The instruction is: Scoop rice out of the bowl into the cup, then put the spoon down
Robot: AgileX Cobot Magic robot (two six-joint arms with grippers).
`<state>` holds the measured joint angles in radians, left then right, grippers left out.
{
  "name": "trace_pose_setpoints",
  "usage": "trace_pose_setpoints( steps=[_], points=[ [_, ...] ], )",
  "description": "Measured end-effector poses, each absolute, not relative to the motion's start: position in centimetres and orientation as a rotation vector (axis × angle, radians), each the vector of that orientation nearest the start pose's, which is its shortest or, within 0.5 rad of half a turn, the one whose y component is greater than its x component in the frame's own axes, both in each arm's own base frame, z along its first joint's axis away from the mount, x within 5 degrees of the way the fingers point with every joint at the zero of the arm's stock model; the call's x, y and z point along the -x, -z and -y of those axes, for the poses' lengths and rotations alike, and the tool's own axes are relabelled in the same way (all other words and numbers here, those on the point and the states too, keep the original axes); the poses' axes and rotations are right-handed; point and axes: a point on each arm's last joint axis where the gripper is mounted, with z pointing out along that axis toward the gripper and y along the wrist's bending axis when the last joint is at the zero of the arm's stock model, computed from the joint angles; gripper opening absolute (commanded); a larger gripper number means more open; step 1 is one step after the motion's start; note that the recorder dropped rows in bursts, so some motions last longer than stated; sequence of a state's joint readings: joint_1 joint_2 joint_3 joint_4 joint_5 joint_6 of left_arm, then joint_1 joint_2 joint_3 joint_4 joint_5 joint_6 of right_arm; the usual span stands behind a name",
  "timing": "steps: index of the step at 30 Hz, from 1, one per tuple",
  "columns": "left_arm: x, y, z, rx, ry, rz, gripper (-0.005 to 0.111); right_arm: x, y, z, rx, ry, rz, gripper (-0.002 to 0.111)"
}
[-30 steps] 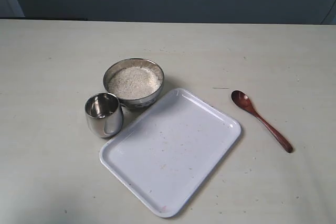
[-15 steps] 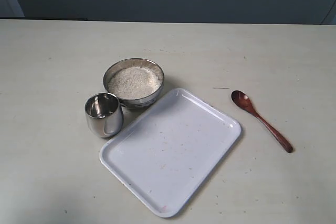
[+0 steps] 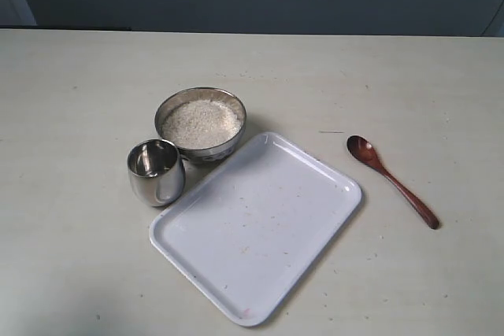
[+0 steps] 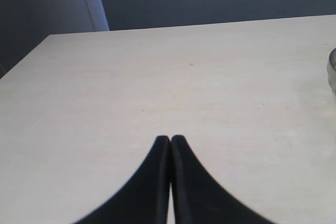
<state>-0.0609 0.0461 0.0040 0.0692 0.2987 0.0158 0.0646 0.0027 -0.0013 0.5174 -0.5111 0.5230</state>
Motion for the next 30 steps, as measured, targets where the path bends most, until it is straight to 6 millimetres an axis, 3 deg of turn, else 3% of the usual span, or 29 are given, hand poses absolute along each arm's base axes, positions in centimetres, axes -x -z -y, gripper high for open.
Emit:
trace_pose_setpoints(
  steps=[13,18,24,26,30],
  points=[
    [-5.7,-18.2,0.2,-0.116,-0.033,-1.828,0.001,-4.1,-25.3,2.0,-0.786,-1.058,-0.737,0.024],
    [-5.7,-18.2,0.2,-0.116,-0.033,-1.828,0.001,-3.1,-27.3,2.3,-0.718,-1.088,-0.582,0.024],
    [-5.7,-18.2,0.2,-0.116,-0.033,-1.828,0.001,-1.0,-32.9,1.7,-0.413,-0.730,-0.568,0.024],
    [-5.7,-18.2,0.2,-0.116,-0.033,-1.828,0.001,-1.1,-34.8,0.9,-0.280,-0.558,-0.689,0.024],
    [-5.7,-18.2,0.2,-0.116,-0.033,-1.828,0.001,-3.4,-38.3,-0.2,-0.038,-0.161,-1.180,0.024]
  ],
)
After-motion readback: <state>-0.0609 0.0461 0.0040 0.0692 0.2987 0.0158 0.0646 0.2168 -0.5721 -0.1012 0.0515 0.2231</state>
